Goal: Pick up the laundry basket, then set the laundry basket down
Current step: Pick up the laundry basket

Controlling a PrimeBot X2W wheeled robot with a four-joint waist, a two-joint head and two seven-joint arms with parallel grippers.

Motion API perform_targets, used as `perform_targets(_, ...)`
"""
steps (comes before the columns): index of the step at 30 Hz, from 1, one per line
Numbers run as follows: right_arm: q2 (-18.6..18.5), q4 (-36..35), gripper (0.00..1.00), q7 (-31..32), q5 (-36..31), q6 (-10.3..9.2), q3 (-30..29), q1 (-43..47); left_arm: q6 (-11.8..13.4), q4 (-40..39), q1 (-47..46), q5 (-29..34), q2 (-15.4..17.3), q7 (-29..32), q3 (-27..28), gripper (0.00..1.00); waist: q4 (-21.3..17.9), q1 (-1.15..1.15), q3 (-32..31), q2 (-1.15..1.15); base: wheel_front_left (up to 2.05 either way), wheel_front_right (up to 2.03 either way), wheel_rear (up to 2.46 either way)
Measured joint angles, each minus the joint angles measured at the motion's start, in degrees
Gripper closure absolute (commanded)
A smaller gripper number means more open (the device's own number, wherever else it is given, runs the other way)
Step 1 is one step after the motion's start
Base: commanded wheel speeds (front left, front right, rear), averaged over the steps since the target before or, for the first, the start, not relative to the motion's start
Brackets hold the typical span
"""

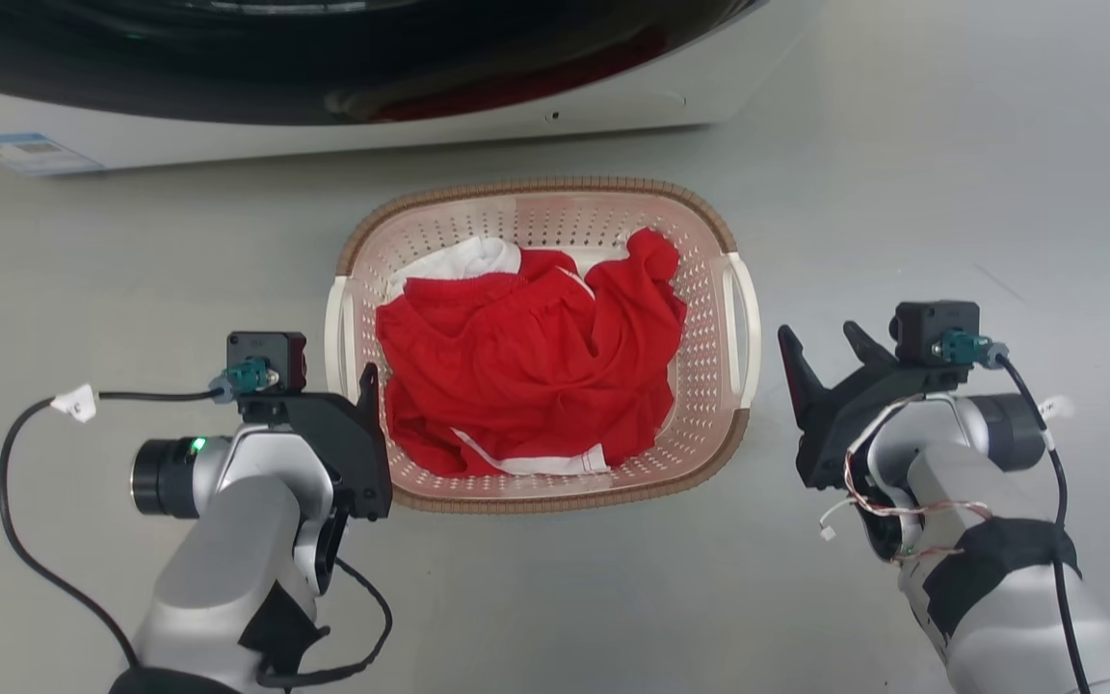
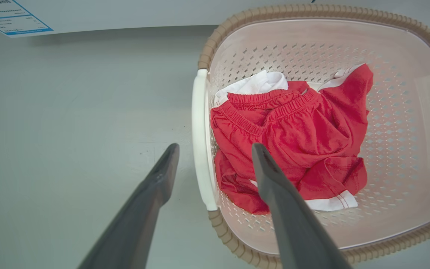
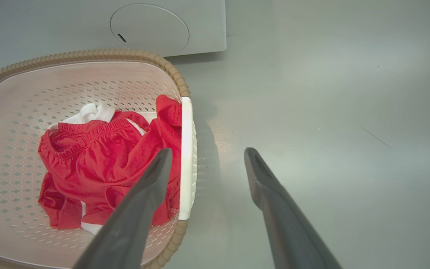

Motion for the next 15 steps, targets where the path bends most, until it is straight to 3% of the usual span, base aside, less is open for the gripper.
perform_targets(15, 0.6, 4.3, 0.0, 1.5, 0.1, 0.89, 1.8, -7.7, -0.5, 3.5, -6.6, -0.1, 0.2, 0.0, 0.3, 0.0, 0.4, 0.0, 7.2, 0.0, 0.0, 0.0, 0.0)
